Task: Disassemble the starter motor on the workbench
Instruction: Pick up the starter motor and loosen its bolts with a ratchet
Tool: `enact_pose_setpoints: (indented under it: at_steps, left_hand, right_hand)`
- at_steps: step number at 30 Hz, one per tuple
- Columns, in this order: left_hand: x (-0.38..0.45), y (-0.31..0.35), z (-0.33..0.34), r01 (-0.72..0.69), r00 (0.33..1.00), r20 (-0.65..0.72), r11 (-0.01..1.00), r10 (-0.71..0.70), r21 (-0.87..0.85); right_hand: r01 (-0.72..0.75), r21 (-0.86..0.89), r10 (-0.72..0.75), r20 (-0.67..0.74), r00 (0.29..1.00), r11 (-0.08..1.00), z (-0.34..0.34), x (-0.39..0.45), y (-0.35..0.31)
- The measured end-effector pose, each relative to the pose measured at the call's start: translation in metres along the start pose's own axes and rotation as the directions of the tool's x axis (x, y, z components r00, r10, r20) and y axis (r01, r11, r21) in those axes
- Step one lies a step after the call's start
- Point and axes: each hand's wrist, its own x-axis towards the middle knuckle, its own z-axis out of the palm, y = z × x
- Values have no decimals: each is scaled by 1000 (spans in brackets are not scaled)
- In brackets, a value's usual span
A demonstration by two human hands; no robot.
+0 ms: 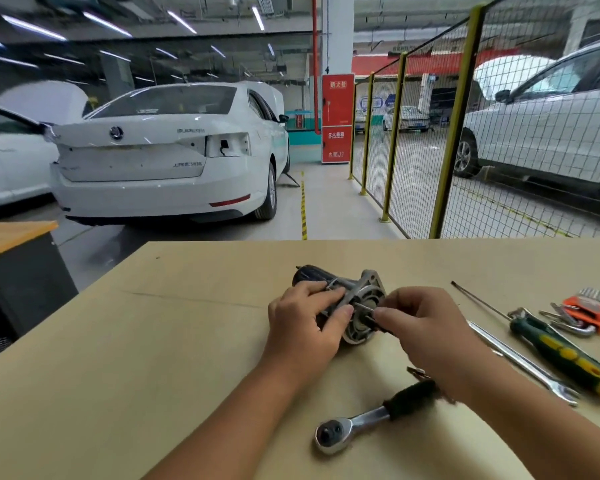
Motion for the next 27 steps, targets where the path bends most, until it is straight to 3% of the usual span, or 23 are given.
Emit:
enact_pose_setpoints:
  at_steps: [3,6,8,11,13,20,22,27]
  left_hand:
    - [1,-3,1,-9,1000,6,1000,9,12]
    - [-3,-1,3,-111,994,-8,981,113,160]
    - [-7,5,8,-274,958,-3,914,288,299]
    - [-8,8,15,-434,889,16,831,458,348]
    - [-4,6,15,-436,885,10,821,465,368]
    - [2,0,18,-410,879,-63,816,473,407]
    - [3,-2,20,-387,887,-72,818,457,426]
    - [3,-5,22,-366,899,-72,832,431,416]
  right_hand:
    - [165,-222,-164,24,986,961,-5,8,0]
    - [182,-236,-184,13,983,955,-2,8,1]
    - [100,-125,-105,-36,994,987,2,6,3]
    - [-140,310,160,-40,986,940,9,-1,7]
    - [-228,522,258,17,966,822,16,-8,5]
    - [-249,754,325,49,944,609,27,-31,-4]
    - [-265,698,330,43,943,665,29,-38,-2]
    - [-146,401,190,-73,979,904,29,-35,2]
